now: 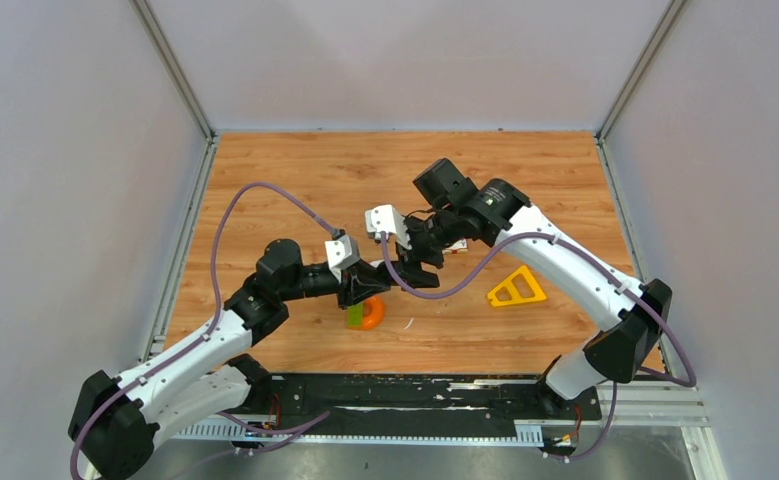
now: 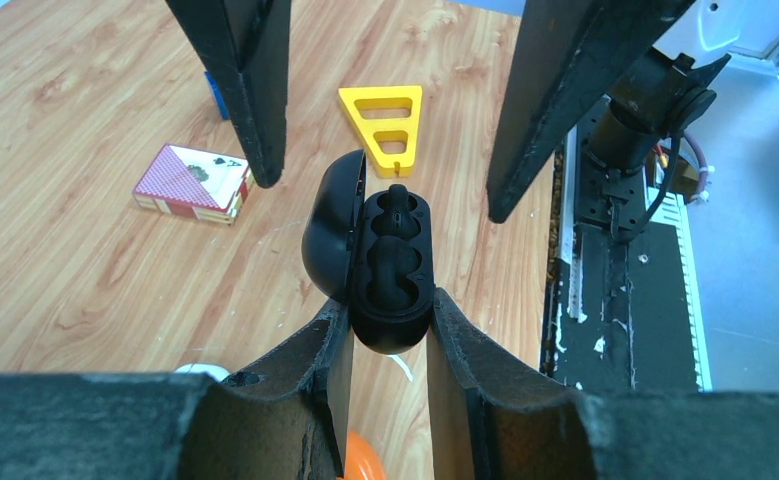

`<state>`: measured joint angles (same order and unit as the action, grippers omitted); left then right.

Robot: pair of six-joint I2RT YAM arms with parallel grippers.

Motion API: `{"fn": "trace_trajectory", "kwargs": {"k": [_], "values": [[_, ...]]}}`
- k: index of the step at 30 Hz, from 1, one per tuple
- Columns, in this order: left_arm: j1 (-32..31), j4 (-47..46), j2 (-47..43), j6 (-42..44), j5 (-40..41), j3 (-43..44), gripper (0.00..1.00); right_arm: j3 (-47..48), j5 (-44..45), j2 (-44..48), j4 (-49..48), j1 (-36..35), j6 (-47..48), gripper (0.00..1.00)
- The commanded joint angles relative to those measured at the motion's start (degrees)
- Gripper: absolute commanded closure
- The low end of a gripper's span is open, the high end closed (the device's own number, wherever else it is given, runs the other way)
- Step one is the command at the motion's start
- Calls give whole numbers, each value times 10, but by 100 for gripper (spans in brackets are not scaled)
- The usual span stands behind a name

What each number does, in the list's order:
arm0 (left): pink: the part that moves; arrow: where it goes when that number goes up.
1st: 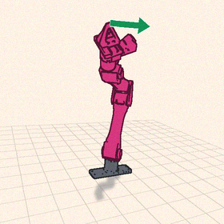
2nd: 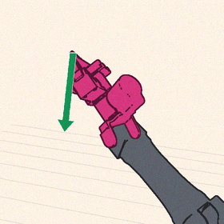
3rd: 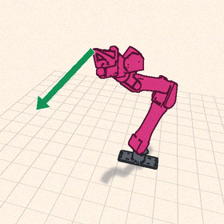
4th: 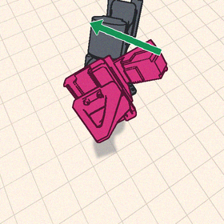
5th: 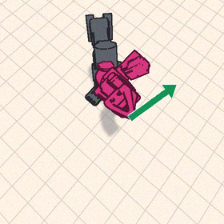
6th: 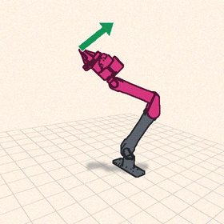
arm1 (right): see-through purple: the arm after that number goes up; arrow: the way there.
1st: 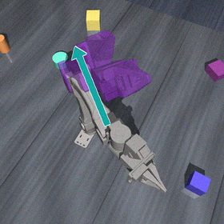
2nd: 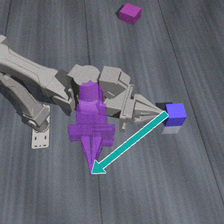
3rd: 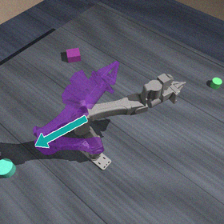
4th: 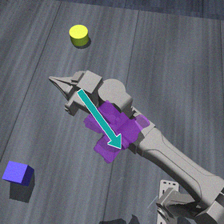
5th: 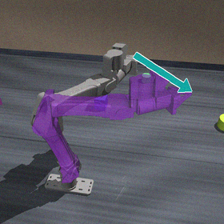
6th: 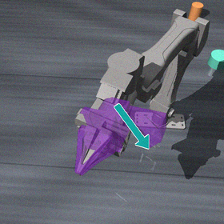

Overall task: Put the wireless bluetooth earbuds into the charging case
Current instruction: Close the charging case.

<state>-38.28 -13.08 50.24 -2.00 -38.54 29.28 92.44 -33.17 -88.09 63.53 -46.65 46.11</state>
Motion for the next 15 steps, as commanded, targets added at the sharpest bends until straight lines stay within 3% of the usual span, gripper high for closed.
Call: {"fn": "trace_trajectory", "kwargs": {"k": [1,10,15], "values": [[-2,-21,-14,10,14,6,100,3,-53,14,-1,-4,-9,26],[7,-1,-18,-3,95,11,100,-35,-52,60,-2,-4,-11,26],[8,-3,-4,-7,79,10,100,-66,43,83,-65,4,-49,26]]}}
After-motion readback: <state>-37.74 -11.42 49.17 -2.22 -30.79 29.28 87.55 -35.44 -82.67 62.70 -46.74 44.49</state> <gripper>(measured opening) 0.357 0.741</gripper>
